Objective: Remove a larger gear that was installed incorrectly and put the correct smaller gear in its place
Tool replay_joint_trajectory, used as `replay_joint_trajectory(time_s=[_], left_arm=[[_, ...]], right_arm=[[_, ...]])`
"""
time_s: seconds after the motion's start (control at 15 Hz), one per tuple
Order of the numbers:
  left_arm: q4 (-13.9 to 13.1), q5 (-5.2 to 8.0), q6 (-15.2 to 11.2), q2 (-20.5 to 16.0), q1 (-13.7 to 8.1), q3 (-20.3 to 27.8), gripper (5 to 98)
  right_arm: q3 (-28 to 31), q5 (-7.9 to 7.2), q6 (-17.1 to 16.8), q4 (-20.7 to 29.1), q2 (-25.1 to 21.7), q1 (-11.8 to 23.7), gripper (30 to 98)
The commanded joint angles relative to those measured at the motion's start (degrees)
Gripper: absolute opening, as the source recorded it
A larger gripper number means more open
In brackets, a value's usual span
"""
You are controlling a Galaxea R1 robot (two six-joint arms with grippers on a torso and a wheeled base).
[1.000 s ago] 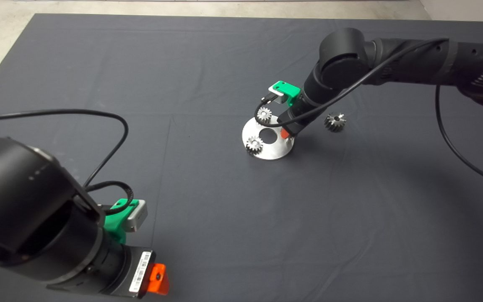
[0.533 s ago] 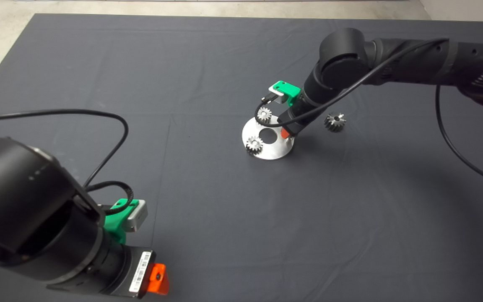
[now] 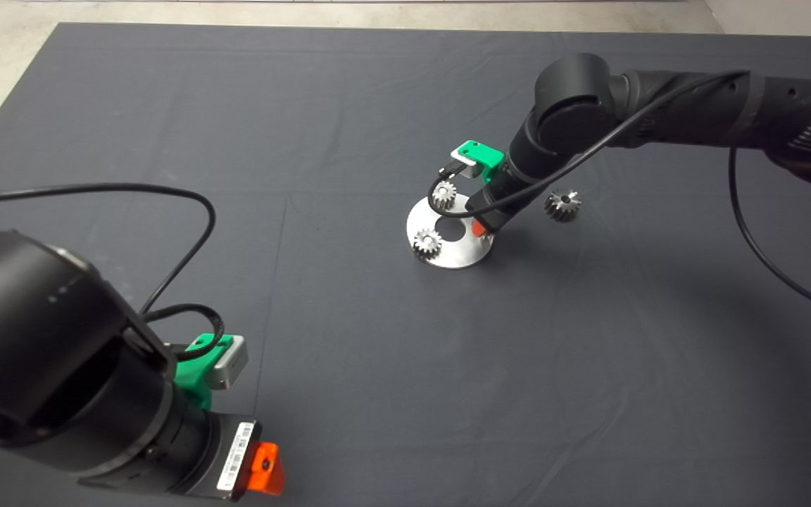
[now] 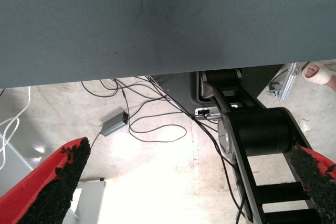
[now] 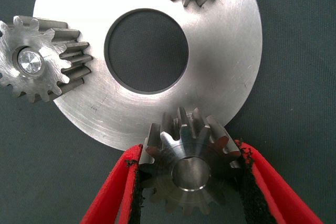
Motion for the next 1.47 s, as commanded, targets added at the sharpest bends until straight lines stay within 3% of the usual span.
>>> replay_joint_trajectory(time_s=[0.0, 1.4], left_arm=[[-1.1, 0.20, -0.2, -0.1, -0.3, 1.0, 98.2], [-1.1, 0.11, -0.3, 0.0, -0.3, 1.0, 98.2]], right_arm=[[0.5, -0.25, -0.1, -1.0, 0.0, 1.8, 40.4], [0.5, -0.51, 0.0, -1.2, 0.1, 0.9, 40.3]])
